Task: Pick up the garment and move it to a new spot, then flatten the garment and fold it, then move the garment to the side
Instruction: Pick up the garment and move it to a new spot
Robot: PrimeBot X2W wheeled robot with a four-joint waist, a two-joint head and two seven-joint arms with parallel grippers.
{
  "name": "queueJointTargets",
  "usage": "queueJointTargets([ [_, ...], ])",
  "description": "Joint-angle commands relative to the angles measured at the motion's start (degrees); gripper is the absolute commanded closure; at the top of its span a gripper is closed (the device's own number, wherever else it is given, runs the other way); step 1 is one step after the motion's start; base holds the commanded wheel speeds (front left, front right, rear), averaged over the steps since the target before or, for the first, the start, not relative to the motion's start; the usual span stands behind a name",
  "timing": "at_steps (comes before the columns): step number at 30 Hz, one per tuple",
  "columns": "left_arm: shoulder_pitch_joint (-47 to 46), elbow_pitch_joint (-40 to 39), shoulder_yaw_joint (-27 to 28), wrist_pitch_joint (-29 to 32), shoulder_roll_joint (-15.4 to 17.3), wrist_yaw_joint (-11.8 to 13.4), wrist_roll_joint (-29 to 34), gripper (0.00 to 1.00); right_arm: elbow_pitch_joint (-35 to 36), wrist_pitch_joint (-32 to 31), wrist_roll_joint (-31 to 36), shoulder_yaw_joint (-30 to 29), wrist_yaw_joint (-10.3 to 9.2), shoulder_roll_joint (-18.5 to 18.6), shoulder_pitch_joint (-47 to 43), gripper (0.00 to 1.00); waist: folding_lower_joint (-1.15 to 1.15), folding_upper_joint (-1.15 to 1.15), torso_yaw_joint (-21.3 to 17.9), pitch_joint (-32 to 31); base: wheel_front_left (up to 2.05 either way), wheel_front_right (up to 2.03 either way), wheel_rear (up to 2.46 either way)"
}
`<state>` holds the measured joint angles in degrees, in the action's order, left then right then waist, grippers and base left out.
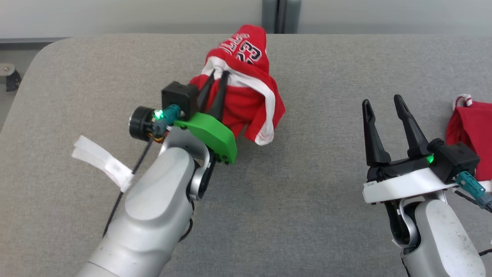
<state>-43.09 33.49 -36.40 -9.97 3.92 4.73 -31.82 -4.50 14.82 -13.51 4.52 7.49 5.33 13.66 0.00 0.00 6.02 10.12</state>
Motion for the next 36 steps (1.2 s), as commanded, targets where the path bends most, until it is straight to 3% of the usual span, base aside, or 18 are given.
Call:
queueJointTargets([
  [1,1.5,-0.5,-1.2,0.1,-0.2,1.2,0.6,1.0,-0.1,0.4,0.0,0.2,0.0,0.0,-0.6,0.0,0.0,0.0,-3.3,-1.1,0.0,0.0,0.0],
  [6,4.8,0.4,-6.4,-0.1,-0.8,4.1,0.4,1.0,0.6,0.4,0.1,-0.2,0.0,0.4,0.1,0.0,0.0,0.0,-7.3,-0.5,0.0,0.0,0.0],
  [15,6.1,4.8,-14.6,-1.2,-0.9,7.8,-6.2,1.0,0.7,0.4,-0.2,0.1,0.0,0.2,0.4,0.0,0.0,0.0,-12.8,1.1,0.0,0.0,0.0],
  [16,6.2,5.4,-15.4,-0.8,-0.9,8.1,-7.1,0.61,0.8,0.4,-0.3,0.1,0.0,0.2,0.3,0.0,0.0,0.0,-13.1,1.2,0.0,0.0,0.0],
  [17,6.1,6.0,-16.3,-0.6,-0.9,8.3,-7.6,0.15,0.8,0.4,-0.3,0.0,0.0,0.2,0.2,0.0,0.0,0.0,-13.2,1.3,0.0,0.0,0.0],
  [18,5.8,6.4,-17.1,-0.4,-0.9,8.3,-8.7,0.0,0.9,0.4,-0.3,-0.1,0.0,0.2,0.1,0.0,0.0,0.0,-13.3,1.3,0.0,0.0,0.0],
  [24,3.6,7.6,-19.7,-2.5,-0.9,8.3,-11.5,0.0,0.5,0.4,0.0,-0.5,0.0,0.1,-0.8,0.0,0.0,0.0,-12.0,0.7,0.0,0.0,0.0],
  [29,1.5,7.0,-18.2,-4.6,-0.7,8.5,-11.1,0.0,-0.1,0.4,0.4,-0.5,0.0,0.5,-1.9,0.0,0.0,0.0,-9.0,-0.8,0.0,0.0,0.0],
  [32,0.9,4.5,-16.0,-5.2,1.8,9.2,-8.9,0.0,-0.6,0.4,0.7,-0.6,0.0,0.8,-2.5,0.0,0.0,0.0,-7.2,-1.8,0.0,0.0,0.0],
  [36,3.9,-4.6,-9.0,-5.2,6.5,11.0,-5.4,0.0,-1.2,0.4,0.9,-1.0,0.0,0.9,-4.0,0.0,0.0,0.0,-5.0,-2.6,0.0,0.0,0.0],
])
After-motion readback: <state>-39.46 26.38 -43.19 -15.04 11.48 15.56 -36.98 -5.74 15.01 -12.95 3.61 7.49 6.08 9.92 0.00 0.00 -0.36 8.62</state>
